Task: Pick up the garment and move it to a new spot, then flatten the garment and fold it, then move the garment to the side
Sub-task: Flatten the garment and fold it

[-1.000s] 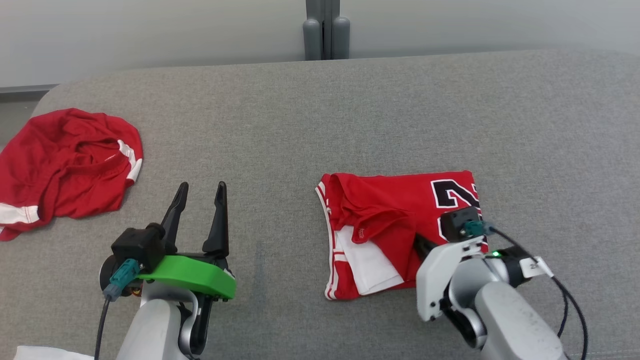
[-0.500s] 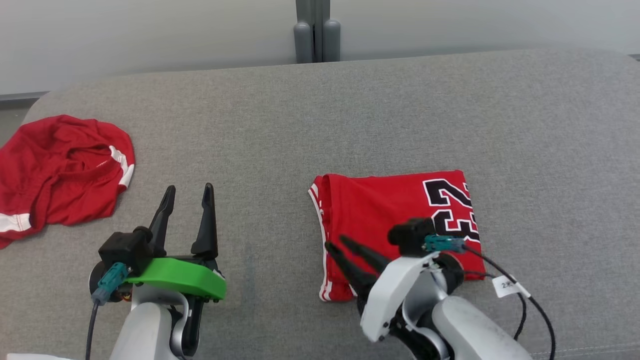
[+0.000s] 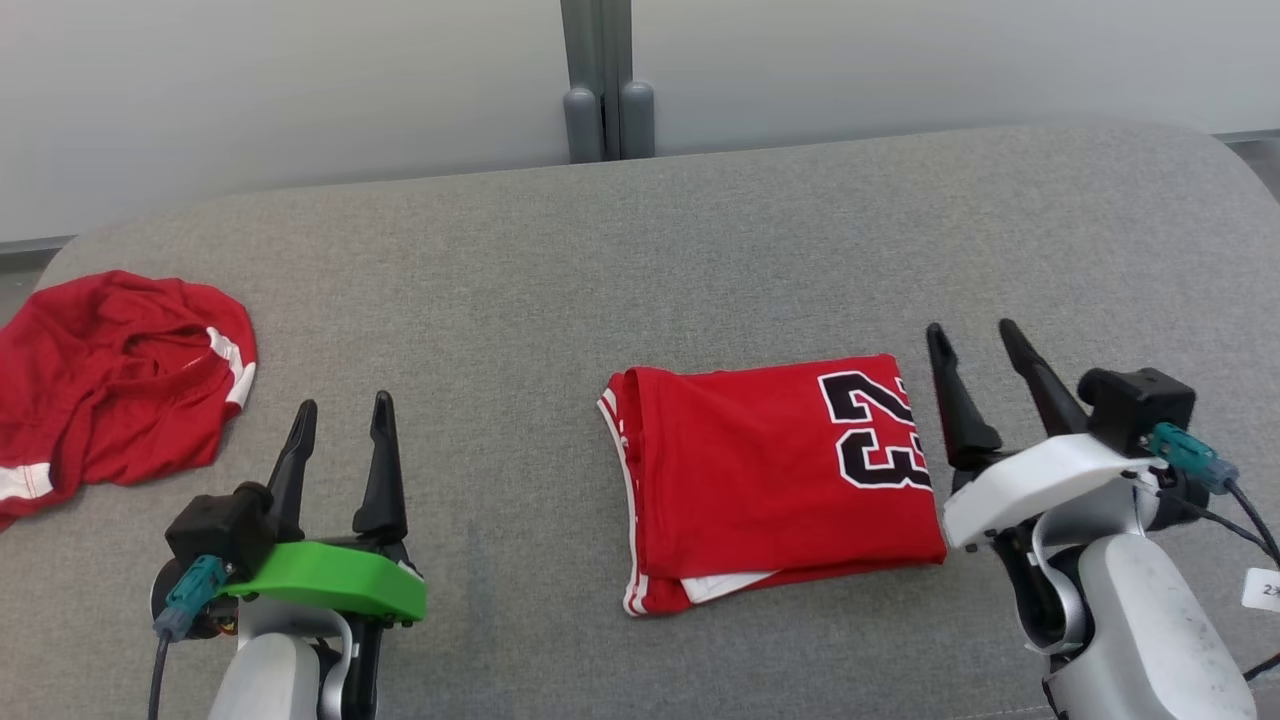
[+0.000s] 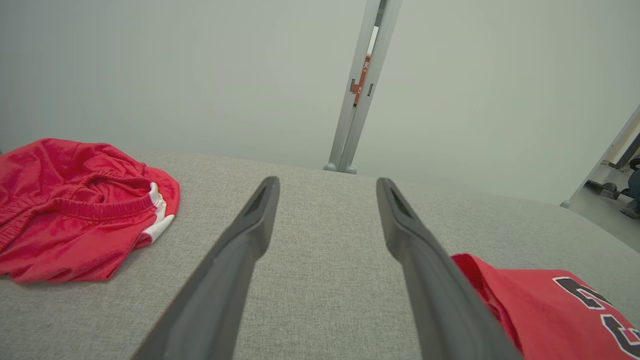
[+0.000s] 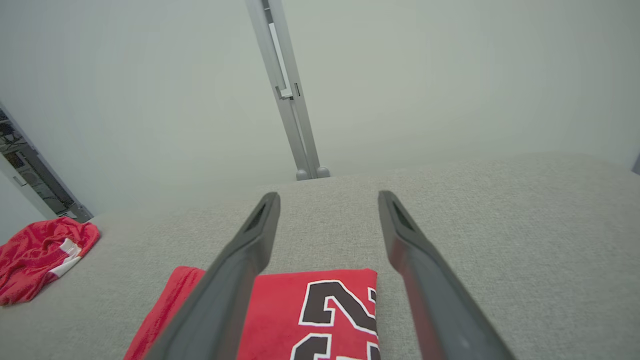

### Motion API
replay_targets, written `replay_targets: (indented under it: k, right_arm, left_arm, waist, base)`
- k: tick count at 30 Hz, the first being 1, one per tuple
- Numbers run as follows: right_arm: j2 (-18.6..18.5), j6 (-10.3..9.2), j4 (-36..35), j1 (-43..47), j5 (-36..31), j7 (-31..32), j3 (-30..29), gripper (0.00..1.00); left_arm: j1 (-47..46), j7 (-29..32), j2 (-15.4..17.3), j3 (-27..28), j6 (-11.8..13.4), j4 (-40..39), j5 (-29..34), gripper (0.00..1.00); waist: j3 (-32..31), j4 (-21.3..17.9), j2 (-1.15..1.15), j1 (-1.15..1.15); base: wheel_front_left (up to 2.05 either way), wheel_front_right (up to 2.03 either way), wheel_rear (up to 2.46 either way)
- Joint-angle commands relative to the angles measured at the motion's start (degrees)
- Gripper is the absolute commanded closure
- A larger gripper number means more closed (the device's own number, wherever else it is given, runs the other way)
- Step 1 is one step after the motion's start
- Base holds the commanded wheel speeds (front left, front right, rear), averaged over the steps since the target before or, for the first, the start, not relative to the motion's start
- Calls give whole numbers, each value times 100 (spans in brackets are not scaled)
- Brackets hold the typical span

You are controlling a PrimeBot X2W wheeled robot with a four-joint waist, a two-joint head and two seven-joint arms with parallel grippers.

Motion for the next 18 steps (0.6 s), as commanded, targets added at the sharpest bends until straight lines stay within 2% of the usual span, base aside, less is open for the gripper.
replay_targets:
  k: [1, 5, 11, 18]
  right_arm:
    - [2, 1, 88, 122, 114, -45, -181, 0]
    - [-162, 2, 362, 73, 99, -89, -397, 0]
    - [-399, 2, 708, 40, 79, -176, -363, 0]
    - [-437, 2, 855, -7, 133, -263, -287, 0]
  left_arm:
    - [79, -16, 12, 38, -16, -23, 77, 0]
    - [165, -16, 12, 68, -16, 0, 110, 0]
    - [335, -16, 50, 209, -16, 35, 177, 0]
    - [398, -16, 41, 289, -16, 4, 205, 0]
  waist:
    - [-44, -39, 0, 0]
    - [-117, -71, 0, 0]
    - [-221, -101, 0, 0]
    - [-230, -111, 0, 0]
  base:
    - [0, 0, 0]
    - [0, 0, 0]
    - [0, 0, 0]
    - [0, 0, 0]
